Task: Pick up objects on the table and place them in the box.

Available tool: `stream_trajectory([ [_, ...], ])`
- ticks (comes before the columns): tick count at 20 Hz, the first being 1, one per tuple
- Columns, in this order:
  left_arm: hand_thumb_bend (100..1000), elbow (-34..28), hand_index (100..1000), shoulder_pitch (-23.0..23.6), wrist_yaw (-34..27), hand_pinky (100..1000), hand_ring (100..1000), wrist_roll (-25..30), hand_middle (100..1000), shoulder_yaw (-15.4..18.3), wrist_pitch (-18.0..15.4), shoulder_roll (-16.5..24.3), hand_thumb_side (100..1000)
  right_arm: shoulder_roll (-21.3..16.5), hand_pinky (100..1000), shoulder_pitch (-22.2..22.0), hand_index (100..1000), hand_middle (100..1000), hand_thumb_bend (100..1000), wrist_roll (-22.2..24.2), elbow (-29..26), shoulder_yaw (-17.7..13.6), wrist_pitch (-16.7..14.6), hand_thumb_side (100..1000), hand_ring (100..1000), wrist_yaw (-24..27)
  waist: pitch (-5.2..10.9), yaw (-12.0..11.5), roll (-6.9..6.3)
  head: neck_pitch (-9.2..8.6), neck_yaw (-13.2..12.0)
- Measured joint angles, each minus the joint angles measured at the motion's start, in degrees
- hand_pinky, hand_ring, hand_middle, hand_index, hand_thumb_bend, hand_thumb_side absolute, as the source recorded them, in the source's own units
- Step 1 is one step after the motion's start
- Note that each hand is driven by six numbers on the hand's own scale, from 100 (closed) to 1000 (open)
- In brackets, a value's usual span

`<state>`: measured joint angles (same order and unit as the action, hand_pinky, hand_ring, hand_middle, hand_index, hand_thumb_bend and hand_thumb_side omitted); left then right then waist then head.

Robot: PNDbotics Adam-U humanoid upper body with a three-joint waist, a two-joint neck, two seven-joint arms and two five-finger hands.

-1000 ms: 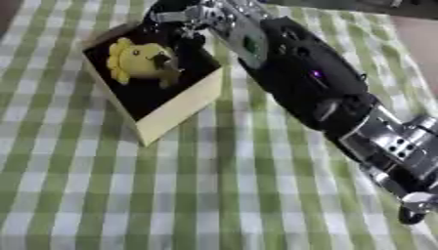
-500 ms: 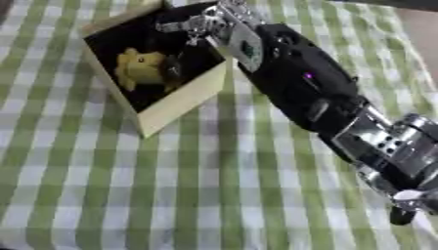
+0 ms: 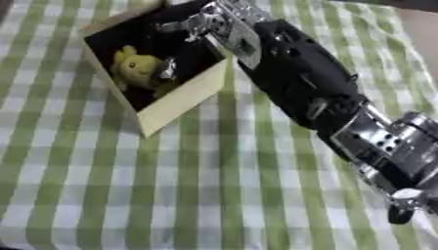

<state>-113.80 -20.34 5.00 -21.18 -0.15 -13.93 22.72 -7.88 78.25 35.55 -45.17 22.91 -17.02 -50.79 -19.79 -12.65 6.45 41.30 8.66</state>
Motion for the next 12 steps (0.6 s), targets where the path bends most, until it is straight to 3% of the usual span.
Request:
stream_trajectory([
  [8,320,0.00,793,0.15,0.00,594,705,0.06,747,0.00,0.16,0.00,643,-0.98,843,0.92,895,812,377,-0.68,-3.37,-0.02,0.57,568,874,-1.88,0.04,0.65,-0.37,-0.12,-0.27],
  [12,320,0.00,793,0.19,0.00,594,705,0.08,747,0.00,0.18,0.00,643,-1.77,838,0.94,886,794,313,-0.31,-5.79,-0.02,0.98,573,861,-1.11,0.06,1.05,-0.56,-0.20,-0.30],
])
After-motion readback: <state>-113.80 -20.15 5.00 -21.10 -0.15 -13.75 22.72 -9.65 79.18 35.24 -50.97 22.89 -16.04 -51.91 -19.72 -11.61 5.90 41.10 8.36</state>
